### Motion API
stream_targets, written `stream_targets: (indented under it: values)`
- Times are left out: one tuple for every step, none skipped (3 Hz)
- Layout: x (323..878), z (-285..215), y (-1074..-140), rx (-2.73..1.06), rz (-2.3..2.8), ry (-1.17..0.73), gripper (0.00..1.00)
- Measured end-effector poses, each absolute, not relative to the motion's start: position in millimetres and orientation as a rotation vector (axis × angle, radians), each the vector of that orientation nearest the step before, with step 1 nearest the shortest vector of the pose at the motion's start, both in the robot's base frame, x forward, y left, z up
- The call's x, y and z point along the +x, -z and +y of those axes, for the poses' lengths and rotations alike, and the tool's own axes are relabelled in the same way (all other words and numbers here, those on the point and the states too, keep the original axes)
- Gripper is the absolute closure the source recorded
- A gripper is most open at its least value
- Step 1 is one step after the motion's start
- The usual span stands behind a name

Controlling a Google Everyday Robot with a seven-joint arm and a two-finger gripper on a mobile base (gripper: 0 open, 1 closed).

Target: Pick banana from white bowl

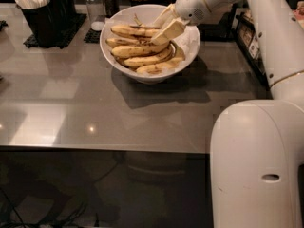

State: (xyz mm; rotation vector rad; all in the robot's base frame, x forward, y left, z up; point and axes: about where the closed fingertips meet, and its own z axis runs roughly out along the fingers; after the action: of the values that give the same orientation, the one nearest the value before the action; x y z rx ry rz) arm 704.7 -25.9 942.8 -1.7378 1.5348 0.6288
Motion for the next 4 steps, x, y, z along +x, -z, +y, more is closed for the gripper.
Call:
stream_targets:
  values:
    - [684.8, -39.8, -955.1, -1.695, 1.45, -0.696, 1.0]
    - [649.6, -67.1, -982.2, -1.625, 1.385, -0.688, 1.0]
    - [603.9, -94.0, -1011.6, -1.526, 1.349, -0.642, 1.0]
    - [562.4, -107.0, -1007.4, -1.473, 1.366, -0.628, 1.0]
